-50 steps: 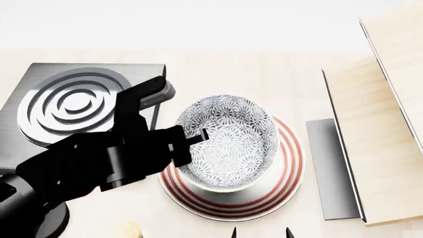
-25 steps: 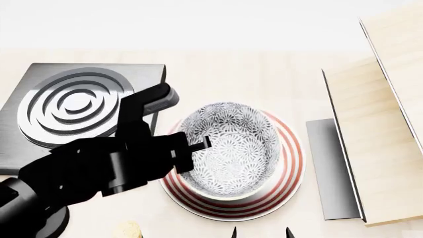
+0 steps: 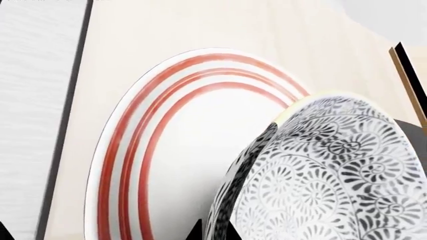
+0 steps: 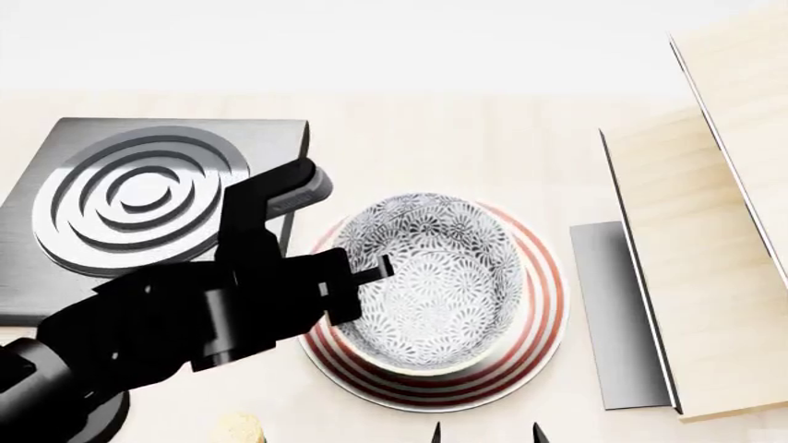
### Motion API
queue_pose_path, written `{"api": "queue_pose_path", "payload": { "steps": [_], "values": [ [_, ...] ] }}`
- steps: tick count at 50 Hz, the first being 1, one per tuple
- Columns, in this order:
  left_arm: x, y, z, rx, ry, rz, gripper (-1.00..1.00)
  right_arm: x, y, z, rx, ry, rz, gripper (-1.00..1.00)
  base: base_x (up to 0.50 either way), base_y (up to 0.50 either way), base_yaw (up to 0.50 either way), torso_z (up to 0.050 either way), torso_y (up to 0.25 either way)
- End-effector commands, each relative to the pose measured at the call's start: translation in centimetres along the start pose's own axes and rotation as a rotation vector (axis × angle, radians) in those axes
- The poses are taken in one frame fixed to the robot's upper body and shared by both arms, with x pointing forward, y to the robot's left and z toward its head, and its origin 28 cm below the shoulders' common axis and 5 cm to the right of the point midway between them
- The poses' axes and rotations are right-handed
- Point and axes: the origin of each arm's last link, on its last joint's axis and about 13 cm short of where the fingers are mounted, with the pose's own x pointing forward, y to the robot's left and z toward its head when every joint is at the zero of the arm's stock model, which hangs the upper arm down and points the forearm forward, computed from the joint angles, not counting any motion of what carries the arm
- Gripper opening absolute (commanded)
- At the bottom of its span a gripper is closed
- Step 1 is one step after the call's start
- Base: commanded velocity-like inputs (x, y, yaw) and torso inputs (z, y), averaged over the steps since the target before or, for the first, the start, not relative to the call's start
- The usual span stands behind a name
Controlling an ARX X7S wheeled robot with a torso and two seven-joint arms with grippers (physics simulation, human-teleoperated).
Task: Pick up the akita bowl and put it on the plate.
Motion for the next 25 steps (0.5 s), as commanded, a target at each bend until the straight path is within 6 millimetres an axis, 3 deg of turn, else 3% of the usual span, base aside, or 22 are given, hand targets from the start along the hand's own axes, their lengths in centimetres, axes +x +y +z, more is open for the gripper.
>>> {"api": "queue_pose_path", "payload": {
  "steps": [1, 12, 13, 25],
  "values": [
    [0.14, -0.42, -0.19, -0.024, -0.014, -0.026, -1.0, -0.18, -0.07, -0.32, 0.025, 0.031, 0.013, 1.0, 0.0, 0.0, 0.0, 0.0, 0.0],
    [0.21, -0.16, -0.46, -0.022, 0.0, -0.019, -1.0, -0.19, -0.04, -0.41, 0.023, 0.033, 0.016, 1.0, 0.0, 0.0, 0.0, 0.0, 0.0],
    [0.21, -0.16, -0.5, -0.018, 0.003, -0.016, 1.0, -0.19, -0.04, -0.45, 0.024, 0.034, 0.016, 1.0, 0.0, 0.0, 0.0, 0.0, 0.0],
    [0.23, 0.14, -0.45, -0.01, 0.002, 0.001, 1.0, -0.27, 0.07, -0.64, 0.021, 0.038, 0.02, 1.0, 0.0, 0.0, 0.0, 0.0, 0.0]
  ]
}}
